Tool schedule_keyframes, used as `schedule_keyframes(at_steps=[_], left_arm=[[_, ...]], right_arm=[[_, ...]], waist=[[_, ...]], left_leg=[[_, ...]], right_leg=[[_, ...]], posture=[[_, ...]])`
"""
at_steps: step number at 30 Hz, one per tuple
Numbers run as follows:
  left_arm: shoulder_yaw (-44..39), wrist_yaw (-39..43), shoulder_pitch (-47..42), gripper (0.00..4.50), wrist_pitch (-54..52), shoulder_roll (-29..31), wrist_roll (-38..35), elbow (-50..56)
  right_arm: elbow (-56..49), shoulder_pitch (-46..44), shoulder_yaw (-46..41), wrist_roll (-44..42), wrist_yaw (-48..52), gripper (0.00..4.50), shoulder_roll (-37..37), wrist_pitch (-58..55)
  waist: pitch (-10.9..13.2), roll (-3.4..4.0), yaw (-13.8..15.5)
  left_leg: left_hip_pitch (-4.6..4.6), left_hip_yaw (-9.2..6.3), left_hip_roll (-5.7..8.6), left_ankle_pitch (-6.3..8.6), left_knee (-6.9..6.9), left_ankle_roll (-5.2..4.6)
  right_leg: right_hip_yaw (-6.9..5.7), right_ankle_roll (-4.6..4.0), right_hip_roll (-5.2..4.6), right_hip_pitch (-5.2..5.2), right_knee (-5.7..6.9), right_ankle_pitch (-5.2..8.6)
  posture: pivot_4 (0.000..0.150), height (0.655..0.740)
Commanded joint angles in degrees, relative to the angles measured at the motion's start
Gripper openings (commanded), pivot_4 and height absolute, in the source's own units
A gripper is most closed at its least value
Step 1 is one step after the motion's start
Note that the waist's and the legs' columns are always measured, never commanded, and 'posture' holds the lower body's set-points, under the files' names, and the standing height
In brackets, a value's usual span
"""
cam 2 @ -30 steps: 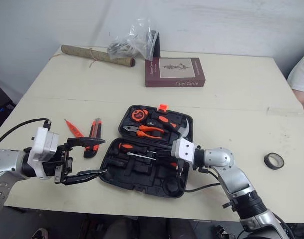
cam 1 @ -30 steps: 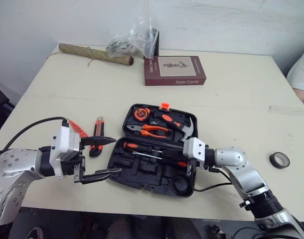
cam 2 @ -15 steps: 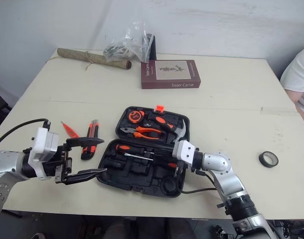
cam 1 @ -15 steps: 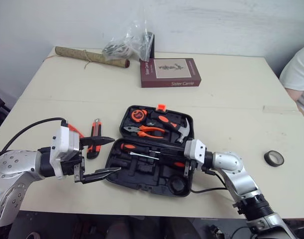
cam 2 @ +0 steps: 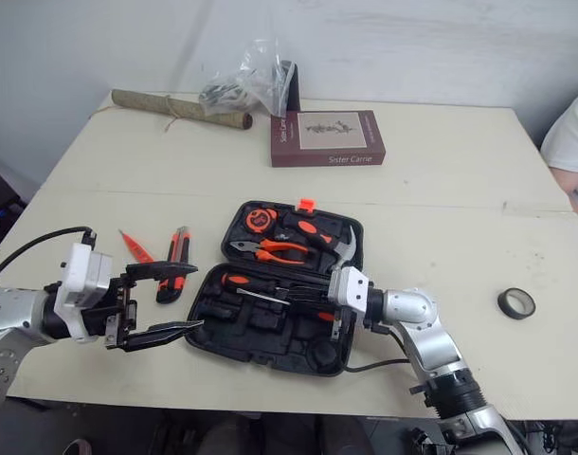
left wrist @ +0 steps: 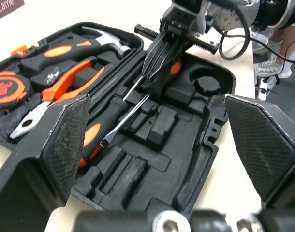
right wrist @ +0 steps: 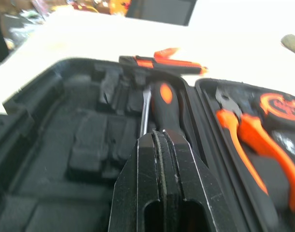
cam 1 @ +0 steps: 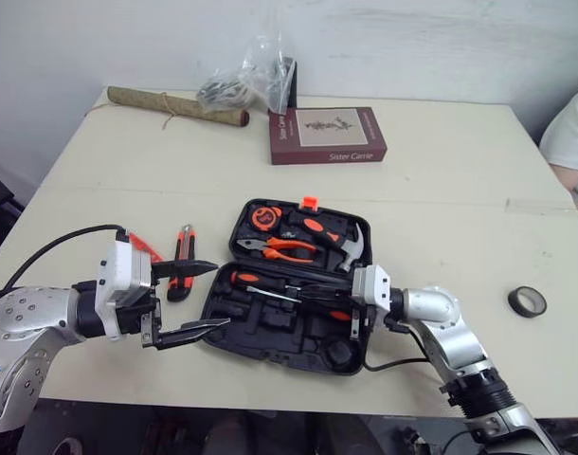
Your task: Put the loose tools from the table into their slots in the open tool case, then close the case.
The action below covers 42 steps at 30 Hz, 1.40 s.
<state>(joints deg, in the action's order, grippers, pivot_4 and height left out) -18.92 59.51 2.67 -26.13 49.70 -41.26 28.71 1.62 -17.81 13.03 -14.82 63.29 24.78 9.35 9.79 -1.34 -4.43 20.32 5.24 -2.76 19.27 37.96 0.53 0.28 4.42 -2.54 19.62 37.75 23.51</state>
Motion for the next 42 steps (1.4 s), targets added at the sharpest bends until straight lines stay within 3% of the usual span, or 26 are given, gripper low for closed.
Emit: schedule_keyframes(at_steps=[1,11,18,28,33,37,38,39,42], left_arm=[[-0.6,0.4,0.1,4.50,1.1,-0.3,0.1,0.3],[-0.3,0.2,0.1,4.50,1.3,-0.4,0.3,0.5],[-0.2,0.2,0.3,4.50,1.3,-0.4,0.6,0.4],[0.0,0.6,0.8,4.50,1.7,-0.5,1.4,-0.2],[-0.9,0.6,1.8,4.50,2.9,-0.9,2.5,-1.4],[-4.8,1.0,4.3,4.50,6.6,-2.0,4.2,-5.5],[-6.1,1.1,4.8,4.50,7.5,-2.1,4.5,-6.8],[-7.2,1.2,5.3,4.50,8.3,-2.3,4.7,-8.0],[-14.4,0.8,7.4,4.50,10.9,-1.9,6.0,-14.8]], right_arm=[[-4.1,-0.9,0.2,-0.8,-0.5,0.06,0.9,-4.7],[-4.1,-0.2,3.7,5.8,-0.5,0.06,4.1,-7.5],[1.8,-0.2,6.7,12.2,-1.7,0.06,6.1,-4.4],[0.8,-1.6,10.6,14.8,-1.9,0.06,7.3,-14.3],[-2.8,-2.3,3.4,5.2,-2.8,0.06,4.7,-13.6],[-9.3,-0.4,-6.7,-7.5,0.5,0.06,8.3,-17.7],[-10.8,0.3,-8.9,-10.3,0.6,0.68,9.4,-20.1],[-11.9,0.8,-10.6,-11.4,0.2,0.97,10.2,-21.0],[-14.8,5.6,-19.3,-13.8,-0.7,2.47,15.8,-23.8]], waist=[[0.0,0.01,0.1],[0.1,0.11,0.1],[0.0,0.01,0.2],[-0.3,-0.33,0.1],[-0.3,-0.29,0.2],[0.0,0.08,0.8],[0.2,0.19,1.1],[0.2,0.26,1.3],[0.3,0.29,1.3]], left_leg=[[0.00,0.00,0.00,0.00,0.00,0.00],[0.01,0.00,0.02,0.00,0.00,-0.01],[-0.08,0.00,0.02,0.01,0.02,-0.02],[-0.23,-0.02,0.00,-0.01,0.01,-0.01],[-0.21,-0.03,0.00,-0.01,0.01,-0.01],[0.00,-0.02,0.05,0.00,0.01,-0.06],[0.07,-0.02,0.06,0.02,0.01,-0.08],[0.14,-0.02,0.06,0.02,0.01,-0.10],[0.20,-0.03,0.03,0.04,-0.02,-0.10]], right_leg=[[0.00,0.00,0.00,0.00,0.00,0.00],[0.00,0.00,-0.02,-0.01,-0.01,0.00],[0.00,0.00,-0.03,-0.11,-0.03,0.00],[-0.01,0.00,-0.04,-0.27,0.00,0.00],[-0.02,-0.01,-0.05,-0.25,-0.02,0.00],[-0.02,0.00,-0.09,-0.05,-0.03,0.00],[-0.02,0.00,-0.09,0.02,-0.06,0.00],[-0.02,0.00,-0.09,0.08,-0.06,0.00],[-0.07,0.00,-0.09,0.17,-0.08,0.00]], posture=[[0.150,0.7400],[0.150,0.7400],[0.150,0.7400],[0.150,0.7400],[0.150,0.7400],[0.150,0.7400],[0.150,0.7400],[0.150,0.7400],[0.150,0.7400]])
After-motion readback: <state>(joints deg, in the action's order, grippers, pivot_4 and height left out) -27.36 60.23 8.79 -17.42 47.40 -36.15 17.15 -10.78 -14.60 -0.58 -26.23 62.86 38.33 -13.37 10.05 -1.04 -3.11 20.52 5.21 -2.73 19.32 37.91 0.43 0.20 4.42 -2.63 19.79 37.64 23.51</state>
